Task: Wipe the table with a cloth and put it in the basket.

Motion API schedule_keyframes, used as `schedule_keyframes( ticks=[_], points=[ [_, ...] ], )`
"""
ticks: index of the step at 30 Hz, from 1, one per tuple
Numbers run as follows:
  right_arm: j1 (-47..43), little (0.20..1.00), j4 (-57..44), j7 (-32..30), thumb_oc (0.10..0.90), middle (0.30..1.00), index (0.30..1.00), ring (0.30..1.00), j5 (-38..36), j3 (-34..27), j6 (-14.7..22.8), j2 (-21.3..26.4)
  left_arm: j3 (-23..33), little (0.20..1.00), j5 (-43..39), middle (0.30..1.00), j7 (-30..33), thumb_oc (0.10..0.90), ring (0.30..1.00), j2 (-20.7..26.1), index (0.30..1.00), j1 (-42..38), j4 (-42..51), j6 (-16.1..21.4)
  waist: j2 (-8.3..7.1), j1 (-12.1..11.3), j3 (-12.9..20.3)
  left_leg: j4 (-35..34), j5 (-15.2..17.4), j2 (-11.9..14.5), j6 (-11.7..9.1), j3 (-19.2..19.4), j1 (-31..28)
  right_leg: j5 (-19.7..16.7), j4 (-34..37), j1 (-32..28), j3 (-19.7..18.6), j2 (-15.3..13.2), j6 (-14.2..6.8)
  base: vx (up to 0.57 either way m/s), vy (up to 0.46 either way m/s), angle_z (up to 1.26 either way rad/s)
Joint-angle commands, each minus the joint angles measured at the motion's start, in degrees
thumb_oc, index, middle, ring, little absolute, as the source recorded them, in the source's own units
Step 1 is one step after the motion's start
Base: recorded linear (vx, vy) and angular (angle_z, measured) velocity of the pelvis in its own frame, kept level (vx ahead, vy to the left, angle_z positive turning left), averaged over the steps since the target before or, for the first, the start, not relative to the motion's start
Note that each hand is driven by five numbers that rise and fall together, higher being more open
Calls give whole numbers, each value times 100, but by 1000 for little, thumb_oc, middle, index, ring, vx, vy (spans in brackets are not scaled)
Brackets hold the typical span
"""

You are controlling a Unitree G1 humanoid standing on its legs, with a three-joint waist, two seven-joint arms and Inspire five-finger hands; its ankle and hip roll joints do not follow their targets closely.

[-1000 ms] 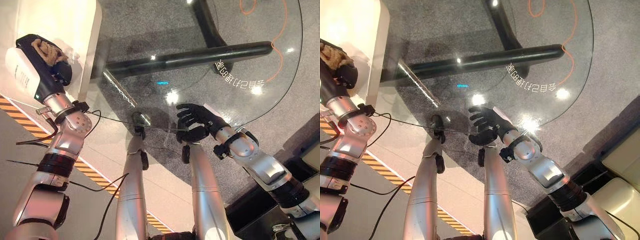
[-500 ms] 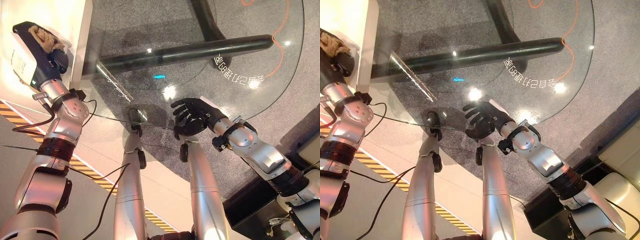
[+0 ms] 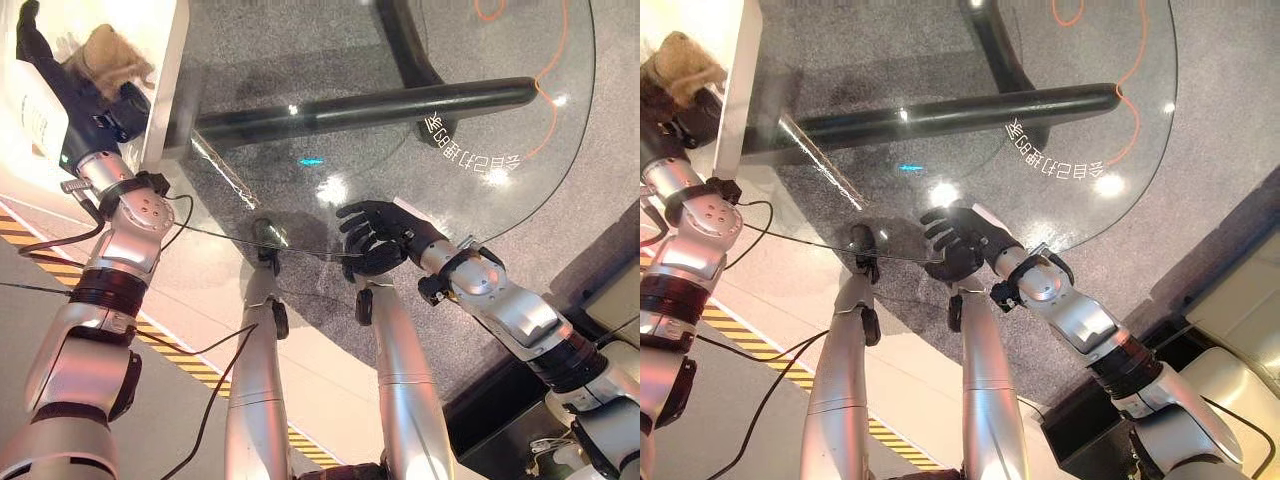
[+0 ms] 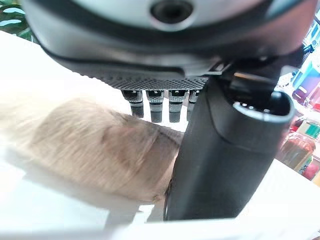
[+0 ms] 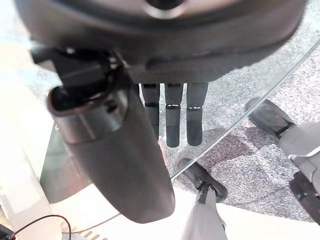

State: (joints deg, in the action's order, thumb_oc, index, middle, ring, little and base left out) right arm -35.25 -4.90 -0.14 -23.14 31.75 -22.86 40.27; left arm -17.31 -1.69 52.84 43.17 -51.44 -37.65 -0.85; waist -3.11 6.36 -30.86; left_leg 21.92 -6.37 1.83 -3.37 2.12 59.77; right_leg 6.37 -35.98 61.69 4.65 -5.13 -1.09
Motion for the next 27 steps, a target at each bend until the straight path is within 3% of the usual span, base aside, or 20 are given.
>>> schedule_keyframes(
  ticks=[1,3,11,18,25,27],
  points=[
    [443,900,-248,160,800,900,900,900,29,224,55,-160,365,900,95,900,160,800,900,432,900,-129,117,229,-29,-112,106,651,889,-434,276,564,-57,-888,1335,-187,-71,393,-158,0,0,0],
    [555,900,-252,164,800,900,900,900,85,235,63,-212,366,900,70,900,110,800,900,430,900,-30,110,249,-13,-136,106,675,1065,-425,244,500,-293,-720,1284,-400,-91,417,-194,22,-4,0],
    [748,900,-381,160,800,900,900,900,227,125,153,-251,586,900,114,900,138,800,900,477,900,170,254,469,11,-147,106,529,918,-450,309,563,-518,-818,1361,-574,-69,360,-168,-20,-21,0],
    [1099,900,-602,103,800,900,900,900,448,3,187,-362,1018,900,-219,900,301,800,900,503,900,611,611,954,61,-227,106,411,943,-482,328,527,-935,-691,1341,-965,-6,335,-155,-29,-47,0],
    [1549,900,-738,93,800,900,900,900,630,-166,357,-458,1516,900,31,900,120,800,900,456,900,1329,1100,1233,72,-335,106,221,927,-534,332,463,-1446,-586,1384,-1487,70,340,-142,-40,-75,2],
    [1871,900,-754,113,800,900,900,900,832,-289,546,-455,1804,900,-26,900,-88,800,900,397,900,1924,1362,1397,69,-387,106,65,896,-567,317,442,-1770,-547,1459,-1827,107,353,-144,-60,-97,6]
  ],
)
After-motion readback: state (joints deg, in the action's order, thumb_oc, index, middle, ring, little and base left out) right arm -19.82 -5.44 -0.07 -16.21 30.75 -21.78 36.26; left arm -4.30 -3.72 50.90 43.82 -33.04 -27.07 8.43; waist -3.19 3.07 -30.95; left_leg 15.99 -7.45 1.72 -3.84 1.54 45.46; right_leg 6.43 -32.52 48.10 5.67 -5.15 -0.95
